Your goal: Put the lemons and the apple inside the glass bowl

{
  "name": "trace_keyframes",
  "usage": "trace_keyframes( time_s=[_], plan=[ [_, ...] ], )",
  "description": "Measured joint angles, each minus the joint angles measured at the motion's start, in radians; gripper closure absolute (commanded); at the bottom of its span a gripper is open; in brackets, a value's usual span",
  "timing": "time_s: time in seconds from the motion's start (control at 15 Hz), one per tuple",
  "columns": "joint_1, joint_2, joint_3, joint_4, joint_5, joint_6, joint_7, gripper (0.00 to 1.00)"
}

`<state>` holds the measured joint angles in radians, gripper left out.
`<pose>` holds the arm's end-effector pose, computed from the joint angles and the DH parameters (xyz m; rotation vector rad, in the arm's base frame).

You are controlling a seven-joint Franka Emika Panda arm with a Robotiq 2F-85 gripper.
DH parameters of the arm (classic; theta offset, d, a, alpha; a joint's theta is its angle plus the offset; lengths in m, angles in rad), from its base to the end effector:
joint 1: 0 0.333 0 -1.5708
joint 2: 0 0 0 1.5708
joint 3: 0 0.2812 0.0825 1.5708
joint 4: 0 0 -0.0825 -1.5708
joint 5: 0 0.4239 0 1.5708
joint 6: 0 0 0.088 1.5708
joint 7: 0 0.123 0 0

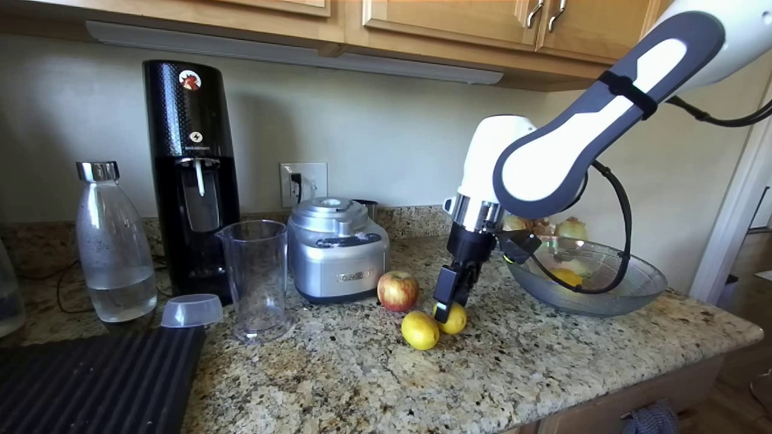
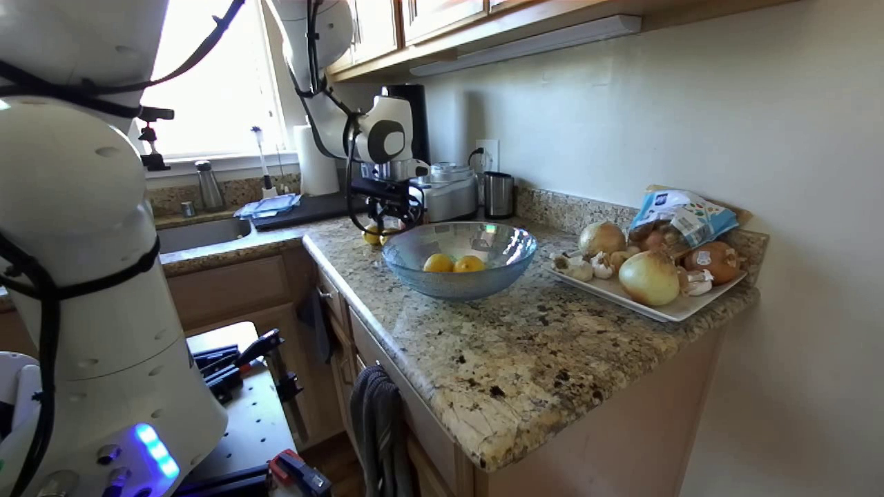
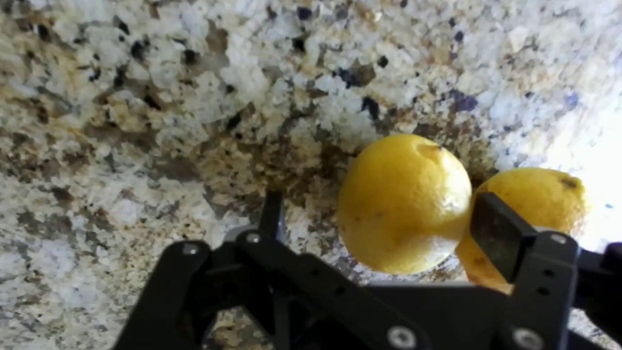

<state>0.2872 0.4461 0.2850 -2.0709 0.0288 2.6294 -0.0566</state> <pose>0.5144 0.3373 0.1541 -2.8549 -0.8367 -0.1337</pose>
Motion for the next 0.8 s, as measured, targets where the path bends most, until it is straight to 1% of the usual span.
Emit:
trace_keyframes(
  time_s=[0.07, 0.13, 0.33, 0.47, 0.53, 0.6, 0.8],
  plan=[
    [0.000, 0.007, 0.000, 0.006, 0.000, 0.000, 0.000, 0.30],
    [0.000, 0.012, 0.000, 0.010, 0.000, 0.000, 0.000, 0.38],
    [0.000, 0.016, 0.000, 0.014, 0.000, 0.000, 0.000, 0.58],
    [0.000, 0.015, 0.000, 0.014, 0.001, 0.000, 0.000, 0.68],
    [0.000, 0.013, 0.000, 0.015, 0.001, -0.002, 0.001, 0.69],
    [0.000, 0.012, 0.000, 0.014, 0.001, -0.002, 0.002, 0.71],
    [0.000, -0.003, 0.001, 0.014, 0.001, -0.002, 0.005, 0.72]
  ],
)
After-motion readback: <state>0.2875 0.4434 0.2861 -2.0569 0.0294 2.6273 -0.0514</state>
